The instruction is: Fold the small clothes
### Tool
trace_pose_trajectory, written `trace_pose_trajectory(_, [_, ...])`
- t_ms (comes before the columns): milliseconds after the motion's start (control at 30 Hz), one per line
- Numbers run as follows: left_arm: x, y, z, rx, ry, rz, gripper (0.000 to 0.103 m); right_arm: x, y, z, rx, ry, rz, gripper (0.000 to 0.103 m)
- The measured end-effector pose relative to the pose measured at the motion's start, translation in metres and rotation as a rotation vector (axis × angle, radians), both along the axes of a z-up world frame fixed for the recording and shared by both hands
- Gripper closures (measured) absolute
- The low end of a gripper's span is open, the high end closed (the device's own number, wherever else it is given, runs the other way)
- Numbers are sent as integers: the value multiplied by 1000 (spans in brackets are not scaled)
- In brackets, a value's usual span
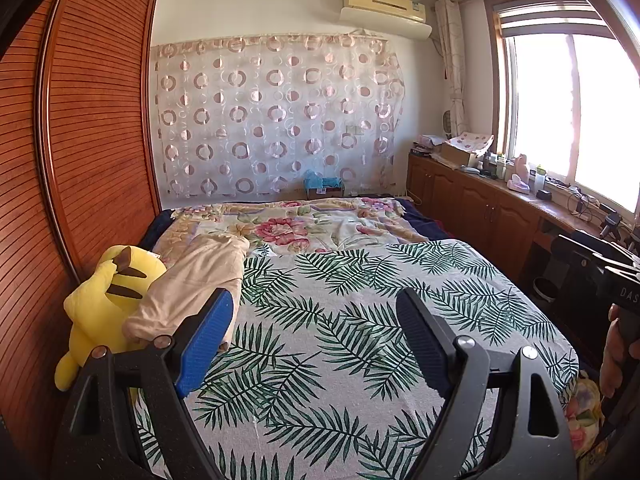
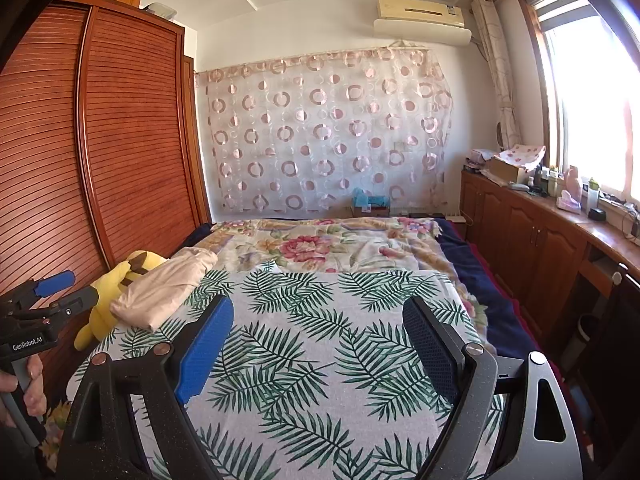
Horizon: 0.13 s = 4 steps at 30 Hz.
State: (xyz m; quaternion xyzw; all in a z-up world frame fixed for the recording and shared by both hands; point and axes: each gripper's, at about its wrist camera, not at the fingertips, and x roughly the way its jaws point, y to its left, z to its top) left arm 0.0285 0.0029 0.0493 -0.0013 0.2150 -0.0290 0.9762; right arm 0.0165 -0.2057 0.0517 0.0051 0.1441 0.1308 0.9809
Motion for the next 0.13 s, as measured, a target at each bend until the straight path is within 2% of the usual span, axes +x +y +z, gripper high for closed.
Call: trace_pose_trajectory(133, [0, 0, 0, -1, 1, 0, 19, 1, 1, 0, 0, -1, 0, 15])
